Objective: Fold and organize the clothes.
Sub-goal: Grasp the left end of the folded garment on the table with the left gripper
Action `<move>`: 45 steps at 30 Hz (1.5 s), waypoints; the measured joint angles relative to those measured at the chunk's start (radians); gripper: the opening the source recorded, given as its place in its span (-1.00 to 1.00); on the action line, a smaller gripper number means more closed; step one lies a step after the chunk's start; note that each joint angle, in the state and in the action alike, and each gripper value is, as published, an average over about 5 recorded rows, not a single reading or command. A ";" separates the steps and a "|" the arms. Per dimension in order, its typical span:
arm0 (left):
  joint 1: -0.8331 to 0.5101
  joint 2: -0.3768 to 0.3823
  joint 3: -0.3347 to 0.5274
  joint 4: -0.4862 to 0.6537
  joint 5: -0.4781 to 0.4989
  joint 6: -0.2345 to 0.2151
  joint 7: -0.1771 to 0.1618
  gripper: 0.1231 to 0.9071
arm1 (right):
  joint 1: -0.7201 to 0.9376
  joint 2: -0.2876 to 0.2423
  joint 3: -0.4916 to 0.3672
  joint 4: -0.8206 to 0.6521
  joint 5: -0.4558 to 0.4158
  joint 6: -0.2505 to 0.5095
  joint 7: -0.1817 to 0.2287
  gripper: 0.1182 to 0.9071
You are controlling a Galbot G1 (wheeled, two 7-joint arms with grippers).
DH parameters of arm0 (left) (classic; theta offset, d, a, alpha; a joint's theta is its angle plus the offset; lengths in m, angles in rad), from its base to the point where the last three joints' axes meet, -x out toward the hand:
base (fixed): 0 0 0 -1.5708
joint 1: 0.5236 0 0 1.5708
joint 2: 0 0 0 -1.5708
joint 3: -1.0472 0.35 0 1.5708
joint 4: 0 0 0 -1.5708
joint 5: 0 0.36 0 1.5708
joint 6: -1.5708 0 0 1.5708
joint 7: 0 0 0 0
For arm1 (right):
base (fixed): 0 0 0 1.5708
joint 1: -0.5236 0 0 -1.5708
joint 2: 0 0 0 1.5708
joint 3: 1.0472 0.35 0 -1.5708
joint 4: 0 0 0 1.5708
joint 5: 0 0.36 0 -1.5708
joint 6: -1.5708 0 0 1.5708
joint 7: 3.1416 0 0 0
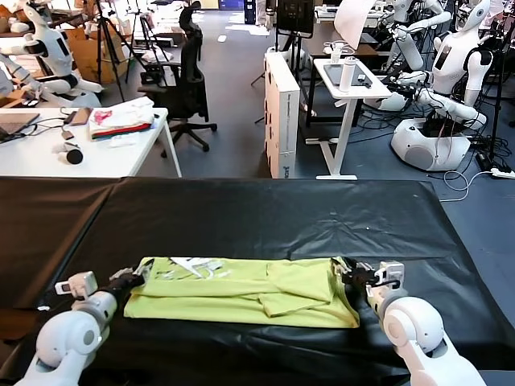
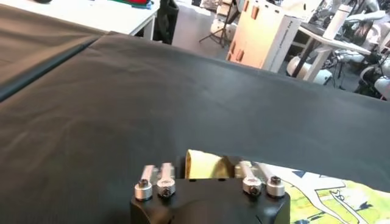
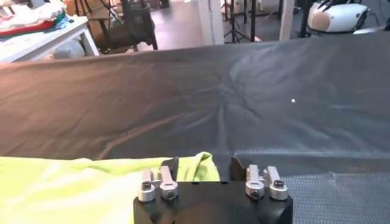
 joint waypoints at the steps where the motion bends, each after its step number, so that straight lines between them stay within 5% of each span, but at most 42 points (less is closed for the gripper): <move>1: 0.000 0.000 0.000 0.000 0.000 0.000 0.000 -0.77 | -0.001 0.003 0.000 0.000 -0.001 0.004 0.002 -0.95; 14: -0.001 0.003 -0.021 0.009 -0.007 -0.006 0.000 -0.90 | -0.013 0.038 0.022 -0.012 -0.005 0.054 0.027 -0.95; 17: 0.000 0.004 -0.023 0.012 -0.007 -0.010 0.002 -0.90 | -0.017 0.041 0.023 -0.010 0.005 0.074 0.006 -0.94; 20: 0.001 0.002 -0.023 0.012 -0.005 -0.020 0.006 -0.89 | -0.028 0.035 0.027 0.001 0.008 0.114 -0.043 -0.71; 23: 0.001 -0.001 -0.023 0.010 0.002 -0.036 0.015 -0.67 | -0.044 0.021 0.034 0.019 0.000 0.177 -0.103 -0.26; 31: -0.003 0.021 -0.038 0.013 0.002 -0.035 -0.016 0.59 | -0.118 -0.046 0.070 0.083 -0.028 0.406 -0.233 0.89; 34: 0.007 0.052 -0.055 0.011 -0.044 -0.030 -0.009 0.91 | -0.174 -0.089 0.089 0.104 -0.049 0.529 -0.289 0.98; 38: 0.050 0.136 -0.089 0.011 -0.175 -0.014 0.065 0.99 | -0.267 -0.139 0.115 0.116 -0.092 0.726 -0.360 1.00; 45: 0.100 0.295 -0.172 0.052 -0.468 0.137 0.167 1.00 | -0.431 -0.152 0.190 0.140 -0.133 0.949 -0.448 1.00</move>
